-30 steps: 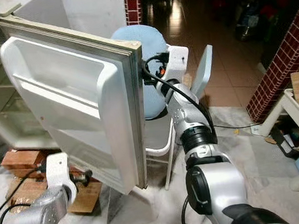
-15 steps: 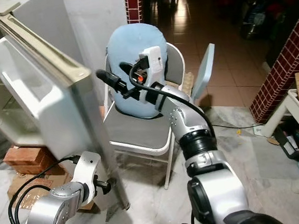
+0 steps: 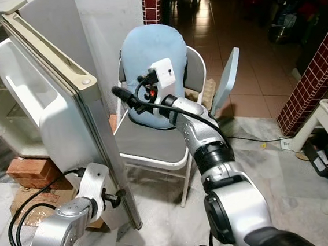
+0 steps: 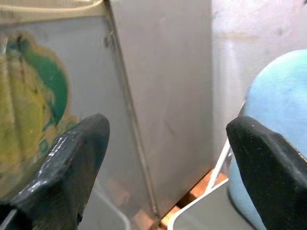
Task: Restocking fridge
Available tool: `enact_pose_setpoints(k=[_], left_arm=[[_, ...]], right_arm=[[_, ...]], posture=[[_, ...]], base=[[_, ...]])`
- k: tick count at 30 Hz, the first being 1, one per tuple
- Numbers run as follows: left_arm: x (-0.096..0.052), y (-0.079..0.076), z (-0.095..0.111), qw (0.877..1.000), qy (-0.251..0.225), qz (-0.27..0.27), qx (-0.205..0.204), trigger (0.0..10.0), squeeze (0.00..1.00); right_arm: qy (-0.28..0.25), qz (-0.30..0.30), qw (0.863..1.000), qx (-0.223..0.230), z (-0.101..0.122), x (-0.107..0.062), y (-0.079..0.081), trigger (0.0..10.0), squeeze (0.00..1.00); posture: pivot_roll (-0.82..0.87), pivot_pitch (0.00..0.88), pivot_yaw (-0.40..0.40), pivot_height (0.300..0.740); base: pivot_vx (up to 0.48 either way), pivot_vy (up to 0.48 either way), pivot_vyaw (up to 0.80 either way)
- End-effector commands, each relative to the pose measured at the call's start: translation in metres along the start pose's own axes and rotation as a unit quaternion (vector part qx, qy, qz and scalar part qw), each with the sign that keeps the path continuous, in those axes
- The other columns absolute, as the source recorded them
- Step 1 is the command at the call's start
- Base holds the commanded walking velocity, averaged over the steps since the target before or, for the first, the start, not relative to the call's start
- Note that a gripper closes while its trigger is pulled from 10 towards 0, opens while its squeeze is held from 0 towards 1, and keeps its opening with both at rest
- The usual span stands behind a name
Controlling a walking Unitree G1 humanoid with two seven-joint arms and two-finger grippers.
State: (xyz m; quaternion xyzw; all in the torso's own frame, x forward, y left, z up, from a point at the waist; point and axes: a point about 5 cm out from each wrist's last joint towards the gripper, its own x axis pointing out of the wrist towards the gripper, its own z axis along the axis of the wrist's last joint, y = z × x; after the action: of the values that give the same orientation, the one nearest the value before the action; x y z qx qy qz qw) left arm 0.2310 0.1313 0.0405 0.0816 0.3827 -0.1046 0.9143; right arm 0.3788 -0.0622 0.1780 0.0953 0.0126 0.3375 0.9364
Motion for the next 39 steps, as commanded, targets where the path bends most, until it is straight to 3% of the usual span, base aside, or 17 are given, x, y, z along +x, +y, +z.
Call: enact_pose_setpoints(k=[1, 6, 10, 14, 18, 26, 27, 29, 35, 37, 38, 39], left_arm=[[-0.003, 0.023, 0.023, 0.996, -0.057, 0.07, 0.012, 10.0, 0.0], [-0.001, 0.02, 0.026, 0.996, -0.06, 0.067, 0.022, 10.0, 0.0], [0.0, 0.02, 0.026, 0.996, -0.059, 0.067, 0.022, 10.0, 0.0], [0.001, 0.026, 0.025, 0.994, -0.056, 0.095, -0.005, 10.0, 0.0], [-0.004, 0.038, 0.024, 0.987, -0.071, 0.135, -0.049, 10.0, 0.0], [-0.005, 0.04, 0.024, 0.985, -0.075, 0.144, -0.056, 10.0, 0.0], [-0.011, 0.054, 0.008, 0.975, -0.052, 0.18, -0.115, 10.0, 0.0], [-0.013, 0.058, 0.001, 0.972, -0.038, 0.187, -0.136, 10.0, 0.0], [-0.007, 0.049, 0.005, 0.981, -0.033, 0.159, -0.11, 10.0, 0.0], [-0.005, 0.048, 0.006, 0.981, -0.031, 0.156, -0.113, 10.0, 0.0], [-0.005, 0.048, 0.006, 0.981, -0.031, 0.156, -0.113, 10.0, 0.0], [-0.004, 0.047, 0.006, 0.981, -0.031, 0.154, -0.113, 10.0, 0.0]], right_arm=[[-0.022, -0.007, 1.0, -0.01, 0.011, 0.004, 0.002, 10.0, 0.0], [-0.017, -0.022, 1.0, -0.011, 0.008, 0.005, 0.001, 10.0, 0.0], [-0.01, -0.073, 0.997, -0.021, 0.005, 0.005, -0.008, 10.0, 0.0], [0.003, -0.121, 0.992, -0.03, 0.002, 0.002, -0.019, 10.0, 0.0], [0.008, -0.123, 0.992, -0.032, 0.0, 0.001, -0.02, 10.0, 0.0], [0.009, -0.122, 0.992, -0.032, 0.0, 0.001, -0.02, 10.0, 0.0], [0.021, -0.093, 0.995, -0.031, -0.007, 0.004, -0.011, 10.0, 0.0], [0.024, -0.076, 0.996, -0.028, -0.009, 0.007, -0.005, 10.0, 0.0], [0.019, -0.04, 0.999, -0.026, -0.003, 0.016, 0.011, 10.0, 0.0], [0.012, 0.062, 0.998, -0.027, 0.003, 0.019, 0.04, 10.0, 0.0], [0.012, 0.062, 0.998, -0.027, 0.003, 0.019, 0.04, 10.0, 0.0], [0.006, 0.166, 0.986, -0.009, 0.008, 0.013, 0.065, 10.0, 0.0]], posture=[[0.11, 0.0, -0.021, 0.74], [0.11, 0.0, -0.017, 0.74], [0.1, 0.0, -0.013, 0.74], [0.11, 0.0, -0.015, 0.74], [0.11, 0.0, -0.019, 0.74], [0.11, 0.0, -0.019, 0.74], [0.13, 0.0, -0.032, 0.74], [0.13, 0.0, -0.033, 0.74], [0.12, 0.0, -0.033, 0.74], [0.12, 0.0, -0.033, 0.74], [0.12, 0.0, -0.033, 0.74], [0.12, 0.0, -0.033, 0.74]], base=[[0.0, 0.0, 0.8], [0.0, 0.0, 0.8], [0.0, 0.0, 0.8], [0.0, 0.0, 0.8], [0.0, 0.0, 0.8], [0.0, 0.0, 0.8], [0.0, 0.0, 0.8], [0.0, 0.0, 0.8], [0.0, 0.0, 0.55], [0.0, 0.0, 0.0], [0.0, 0.0, 0.0], [0.0, 0.0, 0.0]])
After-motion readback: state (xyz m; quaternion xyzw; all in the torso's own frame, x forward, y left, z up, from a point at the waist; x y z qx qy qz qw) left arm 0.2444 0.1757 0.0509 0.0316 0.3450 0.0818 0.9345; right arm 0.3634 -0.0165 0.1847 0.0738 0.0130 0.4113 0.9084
